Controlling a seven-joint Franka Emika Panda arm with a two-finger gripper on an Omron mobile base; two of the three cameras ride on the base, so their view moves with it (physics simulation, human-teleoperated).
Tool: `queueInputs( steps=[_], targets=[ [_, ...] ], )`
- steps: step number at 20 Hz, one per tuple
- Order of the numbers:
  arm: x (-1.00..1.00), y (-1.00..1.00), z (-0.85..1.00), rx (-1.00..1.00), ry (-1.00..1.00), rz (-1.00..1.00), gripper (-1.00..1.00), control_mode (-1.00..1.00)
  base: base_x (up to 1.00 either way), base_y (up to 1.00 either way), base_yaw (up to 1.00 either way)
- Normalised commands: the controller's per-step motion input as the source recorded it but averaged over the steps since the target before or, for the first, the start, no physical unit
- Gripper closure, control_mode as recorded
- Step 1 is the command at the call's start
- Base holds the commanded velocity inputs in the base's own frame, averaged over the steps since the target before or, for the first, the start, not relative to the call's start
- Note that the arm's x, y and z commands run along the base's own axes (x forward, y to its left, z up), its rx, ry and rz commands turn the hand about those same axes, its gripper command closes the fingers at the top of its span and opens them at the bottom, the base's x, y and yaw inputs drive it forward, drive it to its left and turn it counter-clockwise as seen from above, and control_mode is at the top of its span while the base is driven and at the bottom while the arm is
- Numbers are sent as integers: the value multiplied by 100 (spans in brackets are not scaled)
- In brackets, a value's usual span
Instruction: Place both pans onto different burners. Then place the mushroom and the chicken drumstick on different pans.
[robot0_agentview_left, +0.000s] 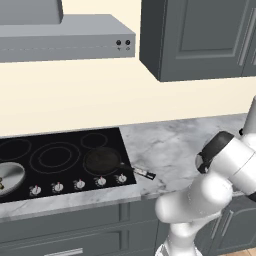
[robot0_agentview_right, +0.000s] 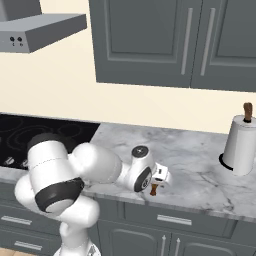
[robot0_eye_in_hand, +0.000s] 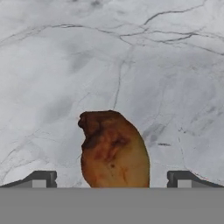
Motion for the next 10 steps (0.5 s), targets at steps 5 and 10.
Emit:
queueInputs(
  steps=[5,10],
  targets=[
    [16,-9,-14,-2,0,0,100,-100,0,0,0],
    [7,-1,-7,-2,0,0,100,-100,0,0,0]
  ],
)
